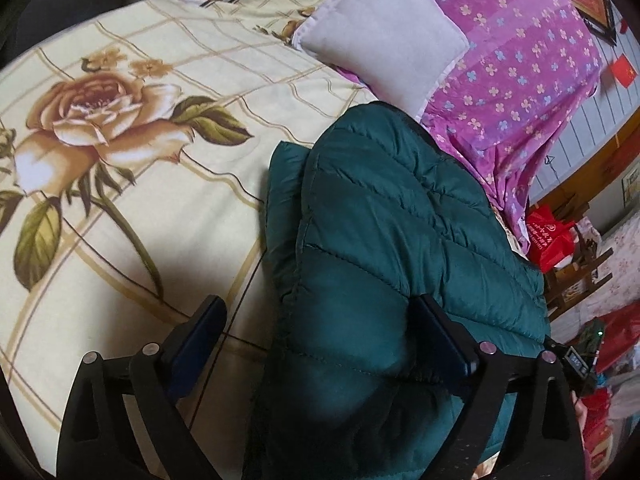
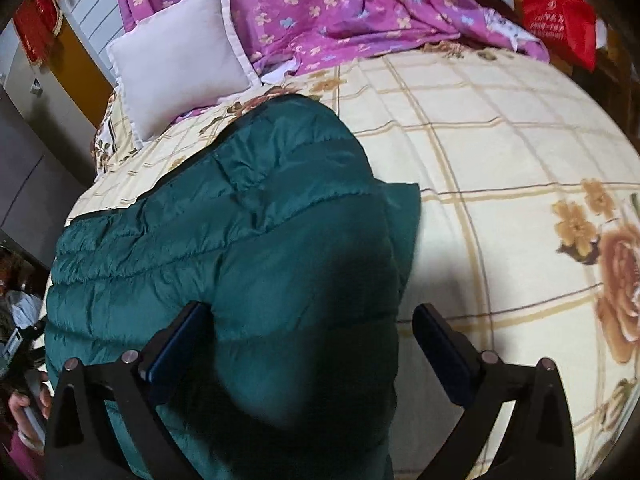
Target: Fold large clothes
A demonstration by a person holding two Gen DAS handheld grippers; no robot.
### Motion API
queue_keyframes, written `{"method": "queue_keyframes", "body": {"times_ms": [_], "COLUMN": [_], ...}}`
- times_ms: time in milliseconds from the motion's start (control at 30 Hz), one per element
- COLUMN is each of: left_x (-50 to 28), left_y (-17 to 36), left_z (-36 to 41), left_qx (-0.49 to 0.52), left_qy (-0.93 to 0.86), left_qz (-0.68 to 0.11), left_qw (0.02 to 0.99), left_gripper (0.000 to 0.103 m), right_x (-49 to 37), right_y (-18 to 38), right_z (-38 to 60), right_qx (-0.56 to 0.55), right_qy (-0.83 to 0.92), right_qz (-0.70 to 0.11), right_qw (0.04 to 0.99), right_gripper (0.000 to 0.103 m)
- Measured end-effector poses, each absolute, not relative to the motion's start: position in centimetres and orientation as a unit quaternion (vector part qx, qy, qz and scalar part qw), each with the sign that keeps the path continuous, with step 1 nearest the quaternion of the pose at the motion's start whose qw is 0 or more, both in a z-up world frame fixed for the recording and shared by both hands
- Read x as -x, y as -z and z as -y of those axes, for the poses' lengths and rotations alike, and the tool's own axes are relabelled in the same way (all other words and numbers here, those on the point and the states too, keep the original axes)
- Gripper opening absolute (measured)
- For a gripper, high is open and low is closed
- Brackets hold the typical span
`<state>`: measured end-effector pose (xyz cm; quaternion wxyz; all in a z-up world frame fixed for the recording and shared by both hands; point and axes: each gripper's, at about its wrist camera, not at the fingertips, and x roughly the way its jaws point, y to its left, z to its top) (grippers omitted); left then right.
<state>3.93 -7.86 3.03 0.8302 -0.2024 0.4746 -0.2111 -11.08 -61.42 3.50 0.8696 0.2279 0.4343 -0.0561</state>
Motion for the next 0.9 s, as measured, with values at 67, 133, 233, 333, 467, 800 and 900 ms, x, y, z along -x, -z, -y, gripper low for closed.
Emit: {"method": "queue_keyframes", "body": {"times_ms": [67, 133, 233, 333, 467, 800, 900], "left_x": [-4.2, -4.4, -4.3, -4.2, -4.2, -3.2, -2.5], "left_y": [-2.4, -2.1, -2.1, -2.1, -2.1, -3.6, -4.9], "left_z": [7.7, 7.5, 7.9, 8.1, 8.8, 10.2, 10.1], "left_qx": [0.216, 0.234, 0.223, 0.223, 0.225, 0.208, 0.191], "left_qy": [0.213, 0.217, 0.219, 0.223, 0.235, 0.277, 0.284], "left_qz": [-0.485, -0.486, -0.483, -0.476, -0.477, -0.473, -0.464], "left_qw": [0.821, 0.813, 0.818, 0.821, 0.816, 0.81, 0.817], "left_gripper": [0.084, 0.085, 0.085, 0.085, 0.084, 0.031, 0.022], "right_x": [10.7, 10.4, 10.0, 10.0, 9.8, 11.3, 12.4], "right_y": [-2.9, -2.2, -1.5, -1.3, -1.1, -2.4, -3.5], "right_z": [61.6, 62.0, 62.6, 62.5, 61.9, 59.2, 58.6], "right_qx": [-0.234, -0.252, -0.276, -0.275, -0.28, -0.288, -0.28], "right_qy": [0.043, 0.029, 0.009, 0.002, -0.013, -0.043, -0.045], "right_qz": [-0.439, -0.442, -0.447, -0.445, -0.444, -0.435, -0.427], "right_qw": [0.867, 0.86, 0.851, 0.852, 0.851, 0.852, 0.859], "right_gripper": [0.103, 0.103, 0.103, 0.103, 0.103, 0.068, 0.055]}}
